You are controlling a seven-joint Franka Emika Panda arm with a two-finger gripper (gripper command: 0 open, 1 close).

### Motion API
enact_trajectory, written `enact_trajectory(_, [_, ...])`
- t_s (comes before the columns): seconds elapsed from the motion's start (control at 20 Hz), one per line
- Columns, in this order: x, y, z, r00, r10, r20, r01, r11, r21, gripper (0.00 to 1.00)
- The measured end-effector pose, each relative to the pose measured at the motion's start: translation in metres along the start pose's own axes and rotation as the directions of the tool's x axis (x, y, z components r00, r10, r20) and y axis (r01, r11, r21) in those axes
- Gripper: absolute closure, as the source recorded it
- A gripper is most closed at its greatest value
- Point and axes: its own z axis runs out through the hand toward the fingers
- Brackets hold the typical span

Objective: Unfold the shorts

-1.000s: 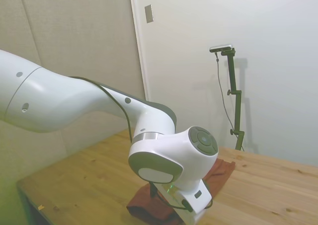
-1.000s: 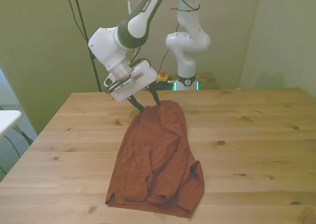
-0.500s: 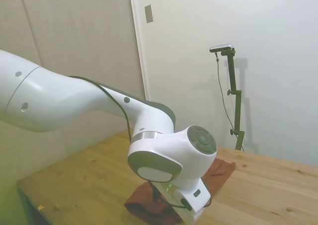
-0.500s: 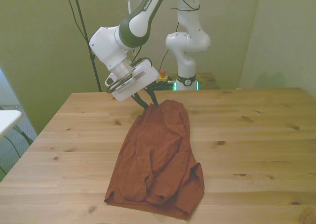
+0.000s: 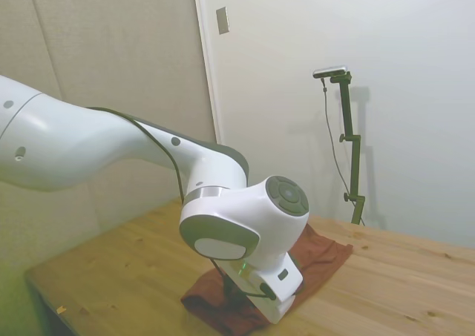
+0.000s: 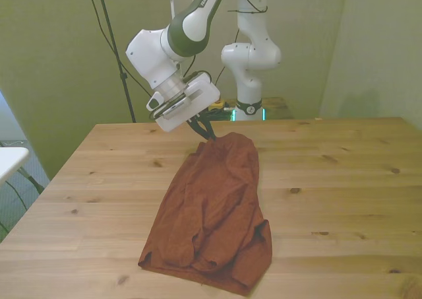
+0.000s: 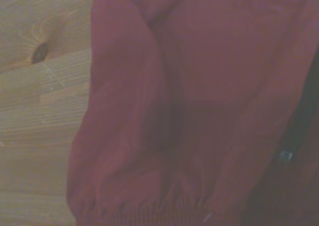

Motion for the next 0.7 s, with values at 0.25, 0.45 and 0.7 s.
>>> enact_trajectory(0.25, [-0.02,-0.035,0.004,0.998,-0.065,0.007,0.065,0.998,-0.02,1.0])
enact_trajectory(0.45, [-0.039,-0.074,0.018,0.993,-0.116,0.023,0.116,0.992,-0.039,1.0])
enact_trajectory(0.7, [-0.062,-0.115,0.031,0.984,-0.174,0.038,0.176,0.983,-0.06,1.0])
